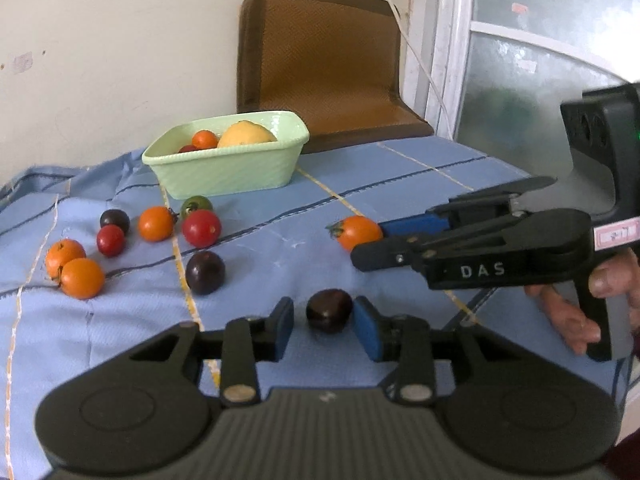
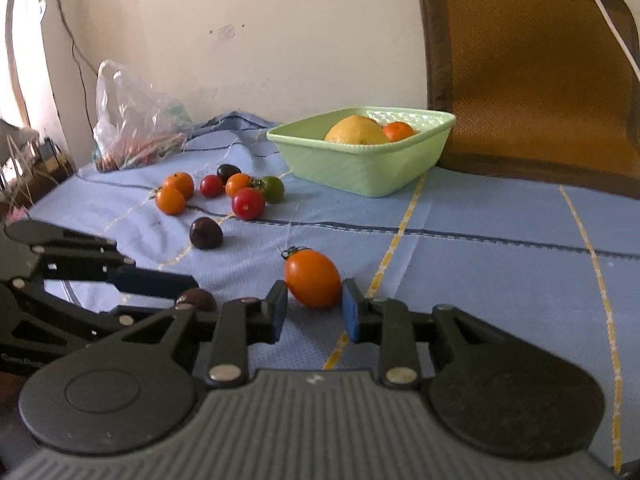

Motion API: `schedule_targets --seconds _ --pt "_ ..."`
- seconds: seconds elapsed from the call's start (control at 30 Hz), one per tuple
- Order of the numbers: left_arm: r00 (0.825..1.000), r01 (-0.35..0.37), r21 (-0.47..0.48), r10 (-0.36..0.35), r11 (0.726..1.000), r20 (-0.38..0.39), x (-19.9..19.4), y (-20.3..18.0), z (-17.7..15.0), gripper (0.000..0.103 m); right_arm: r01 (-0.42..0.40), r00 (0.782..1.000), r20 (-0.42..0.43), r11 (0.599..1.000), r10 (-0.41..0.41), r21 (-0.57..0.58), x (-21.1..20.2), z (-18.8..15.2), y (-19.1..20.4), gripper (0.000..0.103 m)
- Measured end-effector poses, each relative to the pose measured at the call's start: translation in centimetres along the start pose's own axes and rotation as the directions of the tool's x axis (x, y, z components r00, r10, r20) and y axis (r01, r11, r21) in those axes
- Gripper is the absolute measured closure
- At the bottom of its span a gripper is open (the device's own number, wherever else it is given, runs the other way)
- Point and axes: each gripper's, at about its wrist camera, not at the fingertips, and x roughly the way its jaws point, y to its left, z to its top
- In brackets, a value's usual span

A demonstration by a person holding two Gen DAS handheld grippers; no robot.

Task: Organize fruits
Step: 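Grasp a dark purple tomato with the left tool while the right tool grasps an orange tomato, then carry both tomatoes into the green basket and open both tools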

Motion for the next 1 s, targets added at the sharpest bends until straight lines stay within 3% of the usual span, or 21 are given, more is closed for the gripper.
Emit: schedule_targets --seconds 0.17,0.27,0.4,0.47,0.57,0.73,0.87,1.0 --pt "1.0 -0.009 0.023 0.009 1.0 0.006 0.3 -0.2 -0.2 0.069 0.017 1.0 0.0 0.999 -0.017 -0.051 0.4 0.1 0.6 0.068" --pt "1.0 -0.002 0.012 0.002 1.0 0.009 0.1 0.0 -0.2 0.074 0.019 1.0 0.0 0.997 -0.019 -0.072 0.6 0.2 0.7 0.058" --pt "1.0 0.009 0.002 -0.009 1.0 0.01 0.2 0.2 -0.1 0.077 0.015 1.0 -0.005 0.995 -0.016 -0.1 0.9 0.4 1.2 0.059" --pt "1.0 0.017 -0.015 -0.017 1.0 0.011 0.3 0.6 0.0 0.077 0.001 1.0 -0.011 0.994 -0.002 -0.112 1.1 0.4 1.3 0.069" --pt "0.999 0.024 -0.061 -0.022 0.998 0.025 0.1 1.6 0.7 0.077 -0.003 1.0 -0.001 0.993 0.003 -0.116 0.9 0.5 1.6 0.07" --pt "0.996 0.026 -0.159 -0.012 0.987 0.088 0.1 5.0 4.2 0.077 0.009 0.996 0.087 0.999 -0.004 -0.052 0.9 2.3 0.6 0.07" --pt "0.99 0.033 -0.221 -0.001 0.975 0.142 1.8 8.4 8.2 0.077 0.05 0.98 0.192 0.999 -0.048 -0.006 1.8 5.0 -1.0 0.07" --pt "0.991 0.077 -0.322 -0.039 0.944 0.124 5.5 11.8 11.4 0.077 0.086 0.97 0.225 0.995 -0.093 0.042 4.0 7.4 -2.9 0.069"
